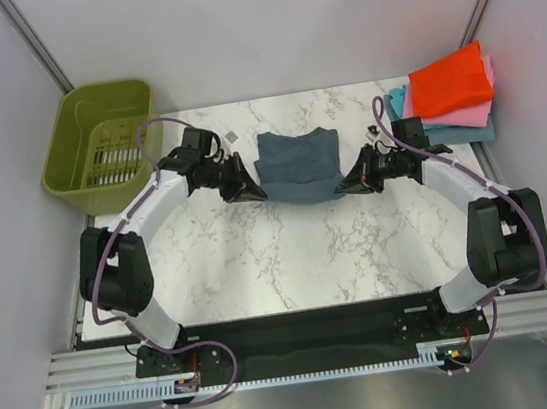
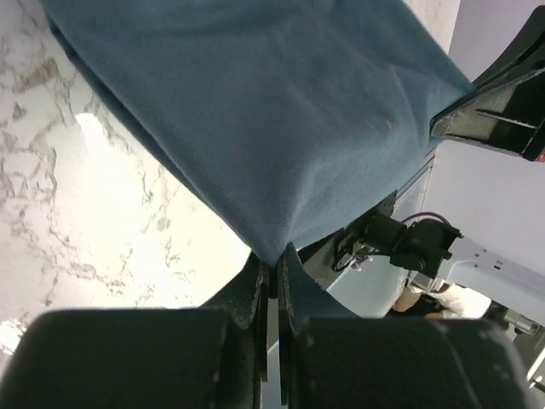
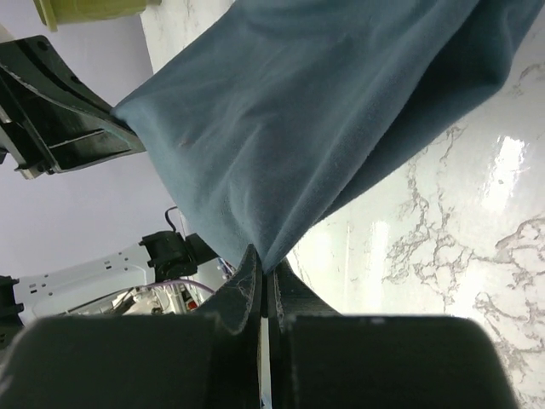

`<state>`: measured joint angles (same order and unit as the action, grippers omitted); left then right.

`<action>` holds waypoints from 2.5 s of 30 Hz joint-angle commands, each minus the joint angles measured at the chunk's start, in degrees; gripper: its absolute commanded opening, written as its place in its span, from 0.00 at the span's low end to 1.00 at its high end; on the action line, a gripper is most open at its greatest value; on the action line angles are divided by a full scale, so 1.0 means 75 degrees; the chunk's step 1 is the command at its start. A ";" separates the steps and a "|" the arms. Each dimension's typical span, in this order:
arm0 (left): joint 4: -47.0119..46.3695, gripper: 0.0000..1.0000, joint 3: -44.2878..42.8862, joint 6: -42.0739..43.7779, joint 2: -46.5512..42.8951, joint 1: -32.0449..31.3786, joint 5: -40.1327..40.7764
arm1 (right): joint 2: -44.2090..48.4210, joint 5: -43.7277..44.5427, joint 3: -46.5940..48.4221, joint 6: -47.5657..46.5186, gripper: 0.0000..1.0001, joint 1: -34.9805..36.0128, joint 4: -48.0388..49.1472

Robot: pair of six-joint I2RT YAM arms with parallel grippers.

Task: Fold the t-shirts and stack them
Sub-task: Fold the tshirt

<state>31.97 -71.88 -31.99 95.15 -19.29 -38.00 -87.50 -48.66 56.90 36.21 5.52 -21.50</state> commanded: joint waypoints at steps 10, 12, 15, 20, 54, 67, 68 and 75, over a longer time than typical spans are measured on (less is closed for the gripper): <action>0.0203 0.02 -0.3094 0.1030 0.2427 0.0181 0.0753 | -0.2017 0.0219 0.1845 -0.0081 0.00 -0.0302 0.0862; 0.0179 0.02 -0.3610 0.1135 0.2745 0.0205 0.0824 | -0.2370 0.0266 0.2395 -0.0070 0.00 -0.0349 0.1002; 0.0028 0.02 -0.4208 0.1218 0.3319 0.0263 0.1023 | -0.3132 0.0289 0.3157 0.0024 0.00 -0.0384 0.1213; -0.0347 0.02 -0.5459 0.1405 0.4384 0.0275 0.1363 | -0.4316 0.0360 0.4411 0.0071 0.00 -0.0384 0.1447; -0.0630 0.98 -0.7187 0.3164 0.4575 -0.0240 0.3931 | -0.5970 0.0548 0.7273 -0.0095 0.78 -0.0139 0.2046; -0.0957 0.91 -0.6821 0.2555 0.5522 -0.0194 0.0579 | -0.7257 -0.0015 0.7389 0.0938 0.77 0.0342 0.3054; -0.1039 0.91 -0.6916 0.2461 0.5814 -0.0205 0.0613 | -0.7351 -0.0004 0.7447 0.0985 0.77 0.0342 0.3065; -0.1040 0.96 -0.6952 0.2074 0.6437 -0.0135 0.0942 | -0.7914 0.0020 0.7215 0.1032 0.78 0.0342 0.3054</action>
<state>25.15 -122.52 -13.34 142.87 -20.86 -29.74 -145.25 -48.73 111.20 44.03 8.25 0.86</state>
